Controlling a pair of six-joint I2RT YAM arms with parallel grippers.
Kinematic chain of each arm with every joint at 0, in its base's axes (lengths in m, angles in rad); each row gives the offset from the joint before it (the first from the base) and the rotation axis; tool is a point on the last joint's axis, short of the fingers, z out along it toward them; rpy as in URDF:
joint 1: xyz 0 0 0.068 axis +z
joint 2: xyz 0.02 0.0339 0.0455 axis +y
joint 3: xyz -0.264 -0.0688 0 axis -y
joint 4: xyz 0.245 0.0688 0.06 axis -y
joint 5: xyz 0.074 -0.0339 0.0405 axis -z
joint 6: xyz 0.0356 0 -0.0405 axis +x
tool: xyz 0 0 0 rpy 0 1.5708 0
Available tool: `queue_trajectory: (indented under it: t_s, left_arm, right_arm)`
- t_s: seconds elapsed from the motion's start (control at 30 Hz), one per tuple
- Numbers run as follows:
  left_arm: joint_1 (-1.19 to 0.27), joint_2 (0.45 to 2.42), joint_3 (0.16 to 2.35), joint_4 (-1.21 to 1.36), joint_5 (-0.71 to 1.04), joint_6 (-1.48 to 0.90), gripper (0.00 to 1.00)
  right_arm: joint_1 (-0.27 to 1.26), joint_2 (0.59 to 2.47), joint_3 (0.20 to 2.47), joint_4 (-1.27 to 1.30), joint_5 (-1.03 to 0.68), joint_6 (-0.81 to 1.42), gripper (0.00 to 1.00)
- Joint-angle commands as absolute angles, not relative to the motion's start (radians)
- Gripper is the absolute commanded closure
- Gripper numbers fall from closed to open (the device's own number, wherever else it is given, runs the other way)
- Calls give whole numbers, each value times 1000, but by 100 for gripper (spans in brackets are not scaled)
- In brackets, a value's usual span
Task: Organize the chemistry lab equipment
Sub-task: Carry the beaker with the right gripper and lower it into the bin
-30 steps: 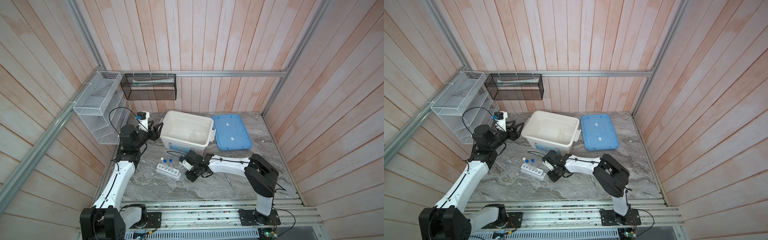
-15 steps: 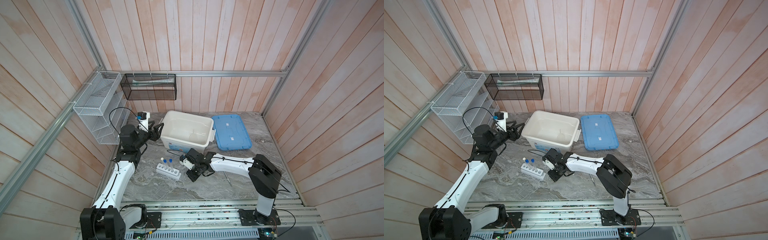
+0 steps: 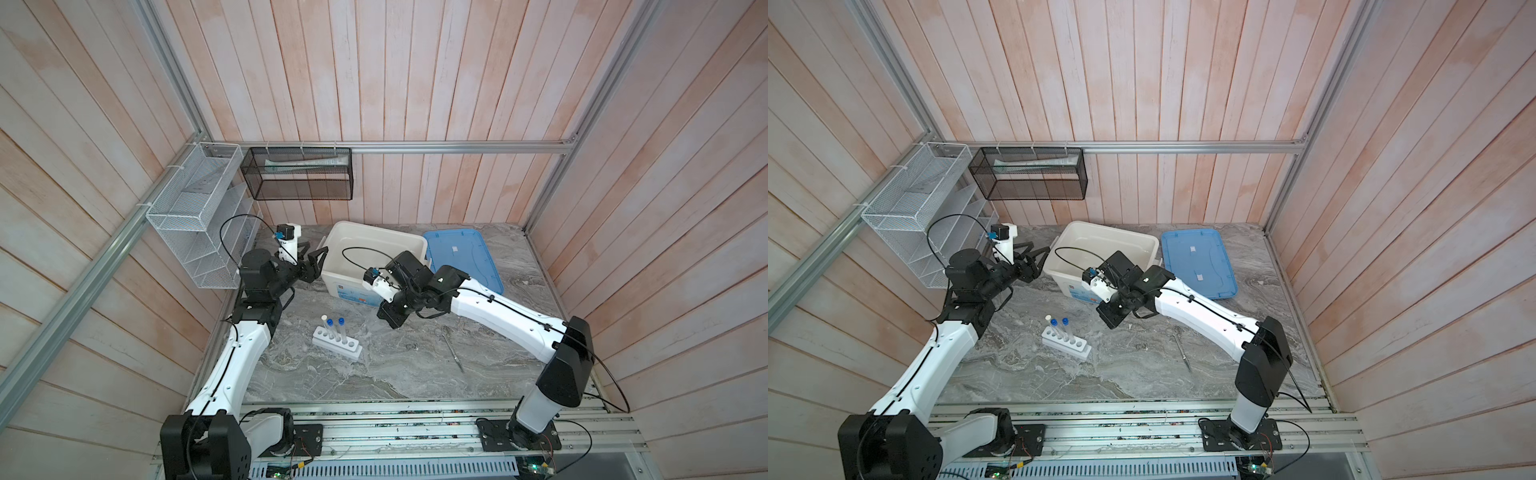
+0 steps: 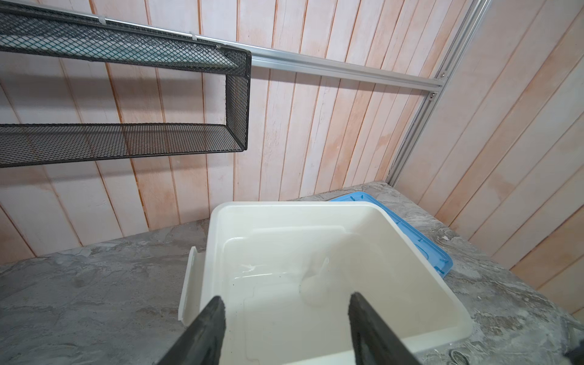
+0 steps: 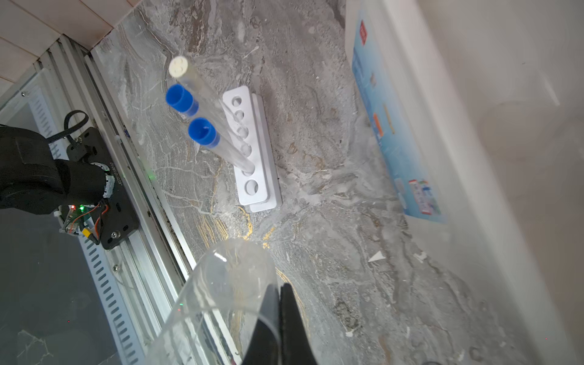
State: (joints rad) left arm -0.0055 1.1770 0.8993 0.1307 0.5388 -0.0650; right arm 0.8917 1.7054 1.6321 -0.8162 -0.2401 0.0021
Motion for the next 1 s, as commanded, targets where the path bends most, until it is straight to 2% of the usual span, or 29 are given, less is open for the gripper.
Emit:
queue_trajectory:
  t_s: [0.0,0.17,0.47,0.7,0.97]
  left_arm:
    - [-3,1208,927,75,600,-34,36]
    - [-5,1219,931,68,627,-34,36]
    - [-23,1223,936,52,639,-14,36]
    - [-25,1230,938,49,646,-9,36]
    - [-28,1250,943,38,646,0,36]
  right_arm:
    - [850,1712,1722,-869,-206,-70,100]
    - [788,1843,1947,-885,-166,-136,100]
    - [693,2221,2416,-1040,-168,-226,99]
    - [657,2367,2499,-1045,-173,-262,99]
    - [643,2407,2457,-1037,-191,-294,99]
